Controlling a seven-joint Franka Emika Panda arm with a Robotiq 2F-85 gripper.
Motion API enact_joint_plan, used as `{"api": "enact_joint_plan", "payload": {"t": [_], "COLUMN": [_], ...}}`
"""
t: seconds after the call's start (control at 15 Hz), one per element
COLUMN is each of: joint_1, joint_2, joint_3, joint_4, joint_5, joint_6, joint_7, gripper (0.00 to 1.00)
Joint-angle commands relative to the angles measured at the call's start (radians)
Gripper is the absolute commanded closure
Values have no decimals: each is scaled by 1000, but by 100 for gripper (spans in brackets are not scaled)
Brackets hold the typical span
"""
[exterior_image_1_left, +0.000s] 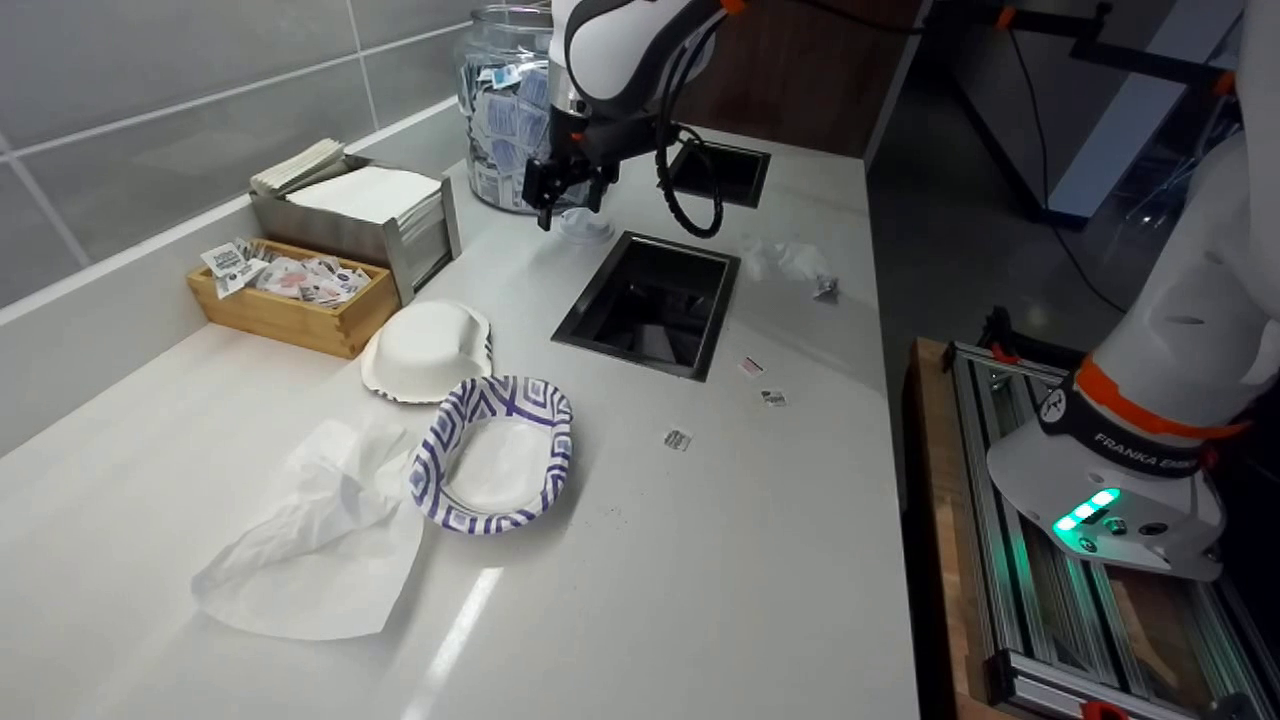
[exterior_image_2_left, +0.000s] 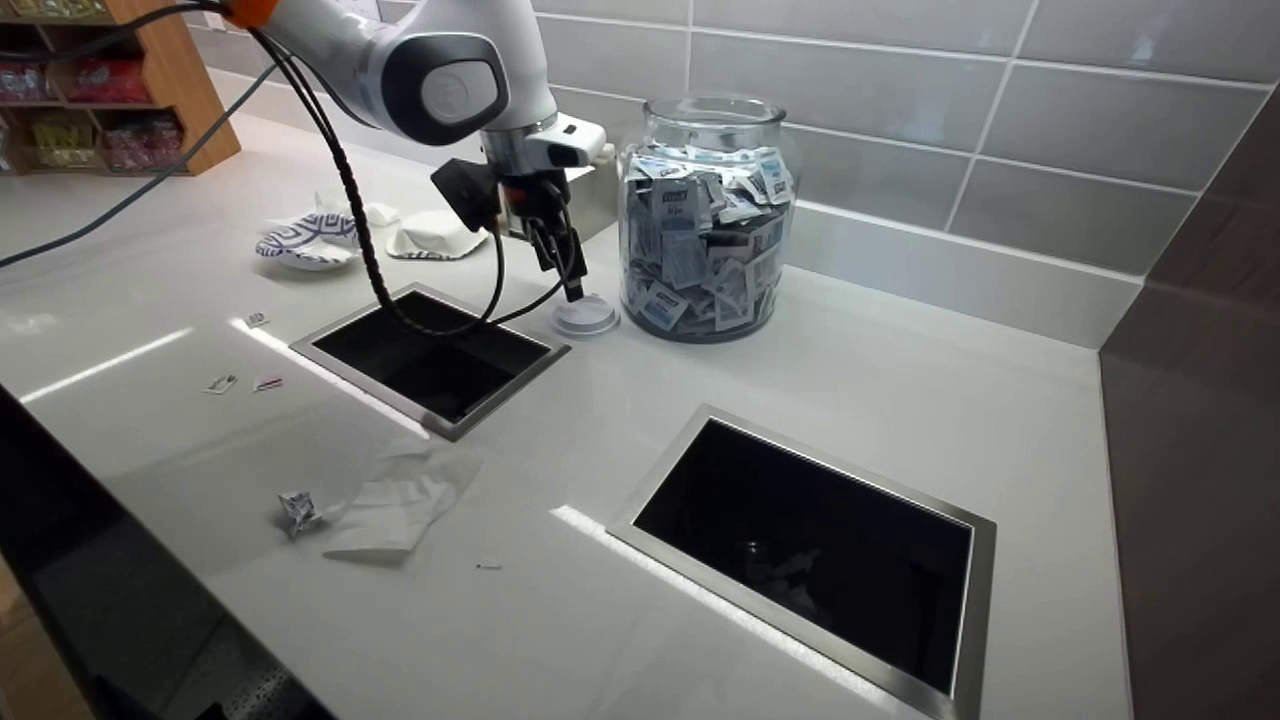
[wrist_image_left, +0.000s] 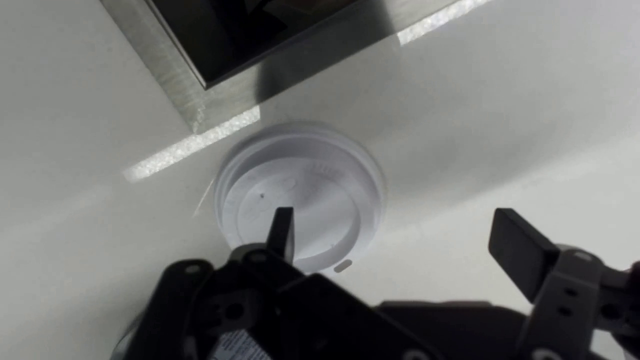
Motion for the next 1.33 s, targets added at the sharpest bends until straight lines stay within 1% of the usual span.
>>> {"api": "enact_joint_plan", "payload": {"t": [0.0,0.33,0.67,1.0,1.13,1.27], "joint_1": [-4,-5,-8,-1,9,9], "joint_2": [55,83,61,81,87,87], "joint_3": [7,10,36,41,34,43], "joint_4": [44,65,60,62,58,55], "joint_5": [21,21,48,59,46,53], "joint_6": [11,23,46,76,69,48], "joint_7": [-41,-68,-87,-82,-75,-82], "gripper": [0,0,0,0,0,0]}}
